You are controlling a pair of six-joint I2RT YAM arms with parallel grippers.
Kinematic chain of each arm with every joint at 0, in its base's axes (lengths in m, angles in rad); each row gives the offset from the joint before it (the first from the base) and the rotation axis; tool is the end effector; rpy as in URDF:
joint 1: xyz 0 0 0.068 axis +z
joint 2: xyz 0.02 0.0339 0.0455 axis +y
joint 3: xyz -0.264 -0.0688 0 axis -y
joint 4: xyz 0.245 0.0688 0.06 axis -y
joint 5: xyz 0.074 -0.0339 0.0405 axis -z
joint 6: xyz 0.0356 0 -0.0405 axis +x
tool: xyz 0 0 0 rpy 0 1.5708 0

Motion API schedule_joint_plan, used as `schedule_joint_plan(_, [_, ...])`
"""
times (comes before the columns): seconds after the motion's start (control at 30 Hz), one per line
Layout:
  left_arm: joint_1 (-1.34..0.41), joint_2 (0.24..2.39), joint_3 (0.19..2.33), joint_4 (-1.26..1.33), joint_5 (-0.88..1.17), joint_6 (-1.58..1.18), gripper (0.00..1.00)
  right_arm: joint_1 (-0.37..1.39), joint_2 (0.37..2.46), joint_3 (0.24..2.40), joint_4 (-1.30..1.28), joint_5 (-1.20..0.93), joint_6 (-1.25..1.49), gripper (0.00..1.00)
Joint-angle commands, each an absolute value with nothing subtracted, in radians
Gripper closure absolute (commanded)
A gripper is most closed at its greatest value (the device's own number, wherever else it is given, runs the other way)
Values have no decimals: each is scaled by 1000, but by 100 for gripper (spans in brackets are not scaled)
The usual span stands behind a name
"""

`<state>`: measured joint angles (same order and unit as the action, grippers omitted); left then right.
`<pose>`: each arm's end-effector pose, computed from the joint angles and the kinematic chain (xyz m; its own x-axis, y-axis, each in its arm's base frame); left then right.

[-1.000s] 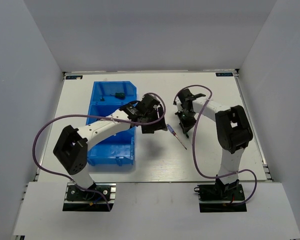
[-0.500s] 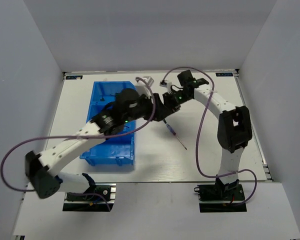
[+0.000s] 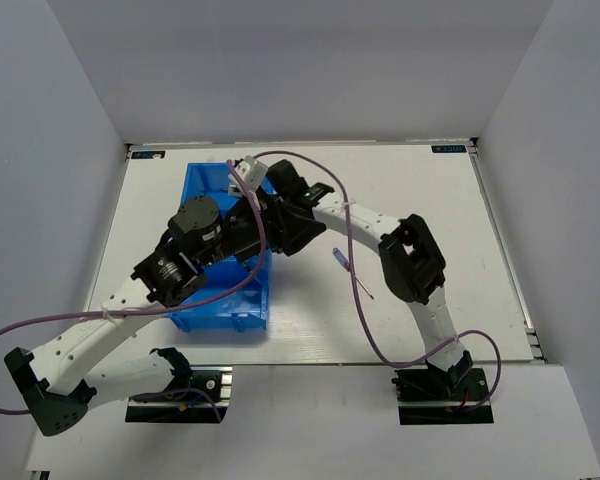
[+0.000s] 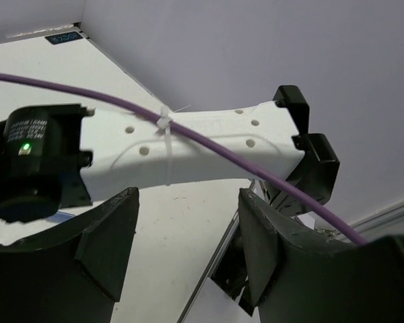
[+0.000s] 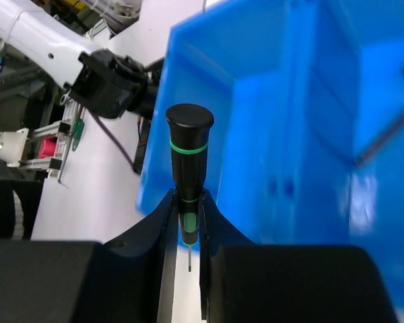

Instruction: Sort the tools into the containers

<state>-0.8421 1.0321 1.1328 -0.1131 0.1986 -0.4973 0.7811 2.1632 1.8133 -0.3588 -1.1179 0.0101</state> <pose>0.1487 -0.1771 0.4231 -0.4188 -0.2331 -0.8776 0.7543 0.4488 -0.4792 0.3227 0.3650 0.2466 -0.4702 -0.4599 -0.7533 -0.7882 -0.1653 0.5929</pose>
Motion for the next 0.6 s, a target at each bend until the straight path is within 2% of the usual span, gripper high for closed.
schedule_joint_plan(0.0, [-839, 965, 1114, -114, 195, -492, 29, 821, 2195, 1885, -128, -1101, 142, 100])
schedule_joint_plan(0.13, [-839, 924, 1095, -126, 176, -502, 28, 877, 2207, 1905, -172, -1057, 98, 100])
schedule_joint_plan(0.17, [-839, 911, 1085, -126, 176, -502, 28, 882, 2207, 1902, -208, -1040, 72, 64])
schedule_joint_plan(0.2, [-839, 911, 1075, -126, 166, -502, 28, 884, 2197, 1893, -213, -1005, 63, 50])
schedule_joint_plan(0.23, [-839, 911, 1075, -126, 166, -511, 28, 884, 2192, 1887, -213, -988, 54, 45])
schedule_joint_plan(0.3, [-839, 902, 1066, -126, 166, -520, 28, 873, 2175, 1878, -207, -959, 57, 44])
schedule_joint_plan(0.33, [-839, 902, 1057, -126, 155, -532, 33, 852, 2168, 1881, -210, -948, 61, 44])
schedule_joint_plan(0.43, [-839, 922, 1057, -126, 155, -557, 47, 802, 2125, 1876, -204, -922, 75, 52])
schedule_joint_plan(0.47, [-839, 922, 1057, -126, 155, -557, 68, 779, 2106, 1879, -207, -908, 84, 73])
schedule_joint_plan(0.5, [-839, 940, 1057, -135, 155, -567, 78, 769, 2085, 1882, -233, -866, 92, 89])
schedule_joint_plan(0.53, [-848, 952, 1078, -153, 155, -568, 85, 758, 2074, 1885, -256, -810, 97, 100])
schedule_joint_plan(0.57, [-848, 986, 1078, -164, 155, -578, 100, 720, 2048, 1887, -279, -769, 91, 100])
